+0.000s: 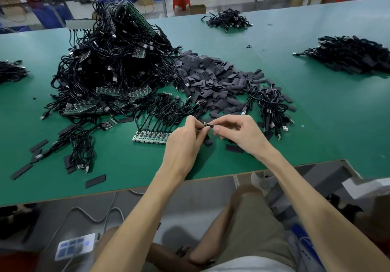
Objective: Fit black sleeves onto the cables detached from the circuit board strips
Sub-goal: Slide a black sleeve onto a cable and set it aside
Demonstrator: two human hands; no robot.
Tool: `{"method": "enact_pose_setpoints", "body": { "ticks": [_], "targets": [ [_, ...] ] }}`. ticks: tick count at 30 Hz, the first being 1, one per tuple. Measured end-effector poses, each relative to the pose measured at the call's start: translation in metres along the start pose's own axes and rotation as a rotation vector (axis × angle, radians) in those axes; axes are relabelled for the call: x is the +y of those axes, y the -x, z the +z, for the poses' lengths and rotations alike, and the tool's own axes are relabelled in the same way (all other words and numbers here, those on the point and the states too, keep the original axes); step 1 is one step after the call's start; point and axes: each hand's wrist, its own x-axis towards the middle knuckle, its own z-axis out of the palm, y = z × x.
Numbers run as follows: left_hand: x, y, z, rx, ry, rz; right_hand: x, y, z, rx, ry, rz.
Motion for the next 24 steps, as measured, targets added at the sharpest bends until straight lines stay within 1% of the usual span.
{"method": "enact_pose_setpoints", "body": {
  "ticks": [2, 3, 6, 10, 14, 16, 19, 21, 24],
  "targets": [
    [0.0002, -0.0009, -0.0014, 0.034, 0.054, -0.056, 0.0001, 0.0002, -0.0001, 0.000, -0.004, 0.016],
    [0.0001, -0.0015, -0.0019, 0.031, 0.054, -0.056, 0.0003, 0.0001, -0.0005, -0.001, -0.007, 0.021],
    [0.0003, -0.0028, -0.0028, -0.015, -0.015, 0.004, 0.0012, -0.0003, -0.0009, -0.001, -0.003, 0.025],
    [-0.0025, -0.0039, -0.0038, -0.047, 0.068, 0.005, 0.0040, -0.0019, -0.0004, 0.052, -0.001, 0.034],
    [-0.0046, -0.0051, -0.0010, -0.049, 0.050, 0.044, 0.0058, -0.0022, -0.0025, 0.119, -0.067, 0.044],
    [-0.0037, -0.0060, -0.0002, -0.034, 0.043, 0.088, 0.0051, -0.0017, -0.0030, 0.114, -0.095, 0.039],
    [-0.0033, -0.0090, -0.0003, -0.029, 0.092, 0.099, 0.0040, -0.0015, -0.0046, 0.090, -0.151, 0.033],
    [-0.0037, -0.0096, -0.0010, -0.050, 0.137, 0.104, 0.0032, -0.0012, -0.0051, 0.050, -0.172, 0.029],
    [-0.0027, -0.0089, -0.0007, -0.079, 0.134, 0.134, 0.0027, -0.0016, -0.0046, 0.028, -0.166, 0.036]
  ]
}}
